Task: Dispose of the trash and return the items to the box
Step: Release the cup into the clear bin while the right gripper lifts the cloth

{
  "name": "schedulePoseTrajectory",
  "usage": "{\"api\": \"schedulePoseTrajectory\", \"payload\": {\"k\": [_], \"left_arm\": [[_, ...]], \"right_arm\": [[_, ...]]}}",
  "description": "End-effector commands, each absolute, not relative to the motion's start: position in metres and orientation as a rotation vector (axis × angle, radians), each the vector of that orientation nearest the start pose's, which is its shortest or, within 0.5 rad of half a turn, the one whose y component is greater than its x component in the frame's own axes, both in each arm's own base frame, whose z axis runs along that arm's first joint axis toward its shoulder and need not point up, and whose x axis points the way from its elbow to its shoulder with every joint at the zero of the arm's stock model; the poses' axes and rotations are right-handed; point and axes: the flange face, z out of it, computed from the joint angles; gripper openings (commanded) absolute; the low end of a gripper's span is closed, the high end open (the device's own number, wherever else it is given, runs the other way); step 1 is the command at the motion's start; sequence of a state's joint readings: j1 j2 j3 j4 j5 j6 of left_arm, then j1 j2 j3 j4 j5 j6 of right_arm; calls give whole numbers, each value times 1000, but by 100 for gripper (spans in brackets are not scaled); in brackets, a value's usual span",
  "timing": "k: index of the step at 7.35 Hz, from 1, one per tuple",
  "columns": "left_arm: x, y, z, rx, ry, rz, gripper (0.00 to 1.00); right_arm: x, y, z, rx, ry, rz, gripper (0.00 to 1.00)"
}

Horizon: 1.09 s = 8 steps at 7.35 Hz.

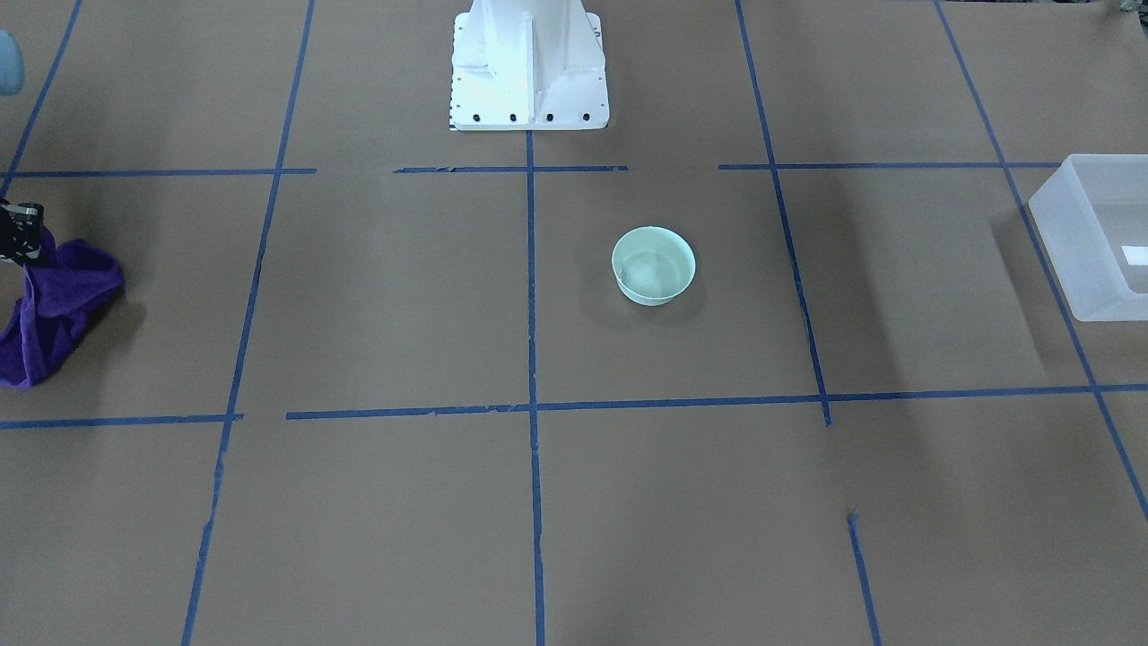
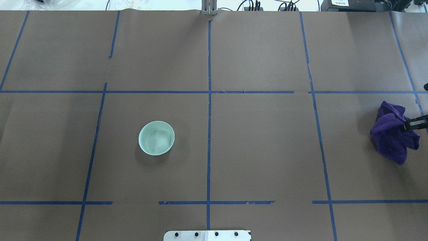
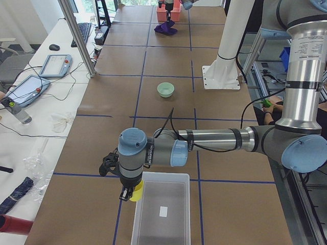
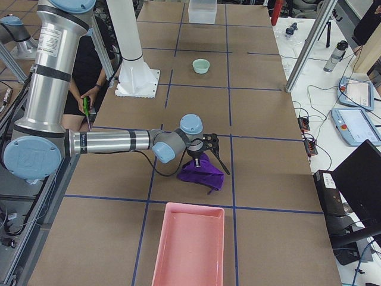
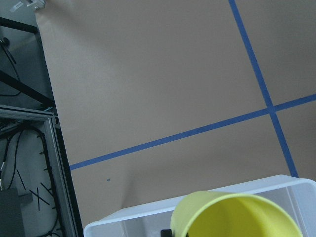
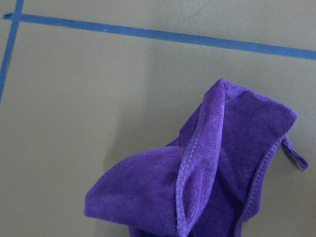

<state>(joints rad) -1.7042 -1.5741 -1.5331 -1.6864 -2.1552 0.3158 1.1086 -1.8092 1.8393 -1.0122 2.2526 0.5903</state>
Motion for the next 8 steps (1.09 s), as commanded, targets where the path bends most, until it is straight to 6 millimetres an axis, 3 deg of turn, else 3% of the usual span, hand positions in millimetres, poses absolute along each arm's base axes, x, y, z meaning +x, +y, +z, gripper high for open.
{"api": "schedulePoseTrajectory", "payload": {"k": [1,3,4,5,8], "left_arm": [[-140,-457,697,159,574,168,0],[-127,-441,711,114,628,109,0],[-96,-430,722,85,698,152,0],[-85,-423,730,86,723,171,0],[-55,-412,780,82,777,235,0]], "right_arm": [[-93,-405,508,139,-858,-10,0],[-65,-401,473,183,-870,37,0],[-43,-401,466,202,-898,72,0],[-26,-400,459,223,-924,94,0],[18,-390,432,285,-994,152,0]]}}
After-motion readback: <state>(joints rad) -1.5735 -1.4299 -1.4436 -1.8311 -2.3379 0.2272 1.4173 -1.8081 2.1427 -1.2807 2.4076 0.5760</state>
